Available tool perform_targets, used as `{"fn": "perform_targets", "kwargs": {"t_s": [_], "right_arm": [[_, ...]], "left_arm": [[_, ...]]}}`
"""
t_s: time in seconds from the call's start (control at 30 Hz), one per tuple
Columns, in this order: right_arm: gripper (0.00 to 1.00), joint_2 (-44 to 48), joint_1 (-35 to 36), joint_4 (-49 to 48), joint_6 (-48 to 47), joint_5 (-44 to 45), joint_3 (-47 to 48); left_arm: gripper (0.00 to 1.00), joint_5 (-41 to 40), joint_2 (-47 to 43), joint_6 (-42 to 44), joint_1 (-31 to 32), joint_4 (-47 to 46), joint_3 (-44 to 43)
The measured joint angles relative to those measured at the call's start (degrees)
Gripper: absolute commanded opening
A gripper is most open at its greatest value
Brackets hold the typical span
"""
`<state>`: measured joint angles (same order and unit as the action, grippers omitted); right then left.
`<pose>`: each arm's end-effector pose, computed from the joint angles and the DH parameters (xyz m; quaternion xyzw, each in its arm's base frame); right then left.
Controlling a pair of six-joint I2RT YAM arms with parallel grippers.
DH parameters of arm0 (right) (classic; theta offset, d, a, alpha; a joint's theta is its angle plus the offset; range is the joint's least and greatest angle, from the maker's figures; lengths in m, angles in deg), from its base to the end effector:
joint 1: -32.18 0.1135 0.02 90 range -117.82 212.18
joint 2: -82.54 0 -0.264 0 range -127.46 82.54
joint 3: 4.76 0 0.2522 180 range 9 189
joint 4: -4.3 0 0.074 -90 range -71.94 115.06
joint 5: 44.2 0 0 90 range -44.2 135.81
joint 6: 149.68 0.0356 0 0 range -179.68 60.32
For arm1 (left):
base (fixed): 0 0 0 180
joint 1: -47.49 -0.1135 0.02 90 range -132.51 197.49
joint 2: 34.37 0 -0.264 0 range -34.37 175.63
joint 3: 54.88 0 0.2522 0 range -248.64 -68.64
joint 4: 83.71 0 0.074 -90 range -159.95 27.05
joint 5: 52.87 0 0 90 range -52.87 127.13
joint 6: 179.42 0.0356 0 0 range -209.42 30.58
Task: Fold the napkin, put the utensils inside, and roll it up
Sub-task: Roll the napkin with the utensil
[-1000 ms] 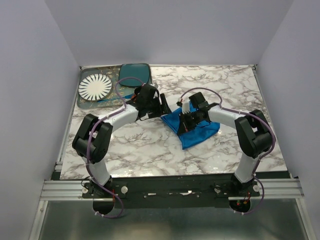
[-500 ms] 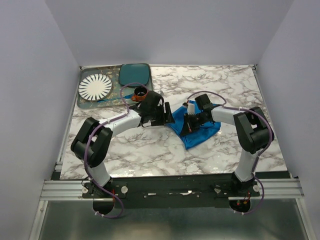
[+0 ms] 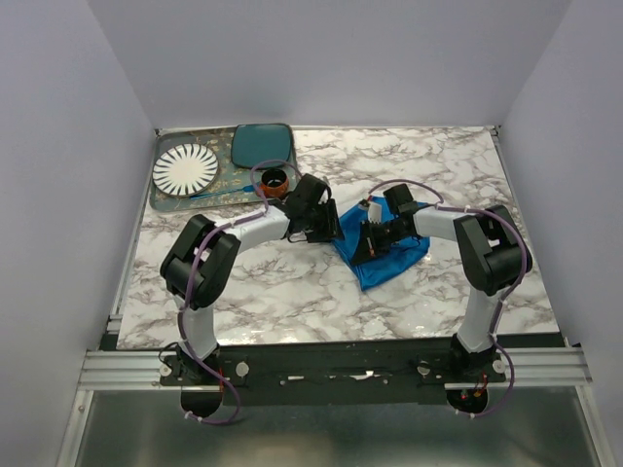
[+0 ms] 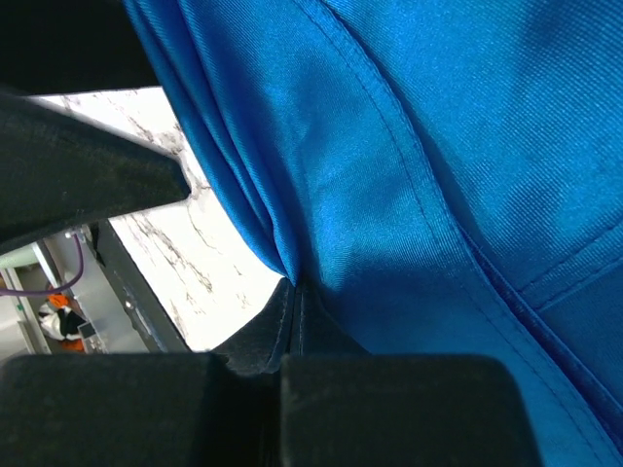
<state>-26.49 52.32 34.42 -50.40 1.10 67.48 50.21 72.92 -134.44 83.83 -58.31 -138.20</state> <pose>0.3172 0.1430 0.1207 -0.1615 0.8949 0.4074 0.0844 0.3172 -0.2433 0.1806 -0.0311 0.9320 -0.3058 0.1920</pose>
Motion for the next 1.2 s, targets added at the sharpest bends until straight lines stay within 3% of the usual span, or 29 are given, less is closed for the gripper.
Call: {"fn": "perform_targets", "kwargs": {"t_s": [0.17, 0.33, 0.77, 1.2], "right_arm": [[0.01, -0.04, 0.0, -0.04, -0.15, -0.31, 0.0], [0.01, -0.04, -0.02, -0.04, -0.33, -0.59, 0.0], [0.01, -0.09, -0.02, 0.04, -0.33, -0.57, 0.07], [0.26, 2.8, 0.0, 3.34, -1.07, 3.37, 0.48]], "left_arm": [[0.3, -0.33, 0.2, 1.6, 0.04, 0.81, -0.55], [0.21, -0.68, 1.9, 2.49, 0.04, 1.92, -3.06], [0.18, -0.81, 6.56, 0.02, 0.17, 1.25, -5.11], [0.13, -1.42, 8.07, -3.34, 0.15, -1.4, -5.14]]}}
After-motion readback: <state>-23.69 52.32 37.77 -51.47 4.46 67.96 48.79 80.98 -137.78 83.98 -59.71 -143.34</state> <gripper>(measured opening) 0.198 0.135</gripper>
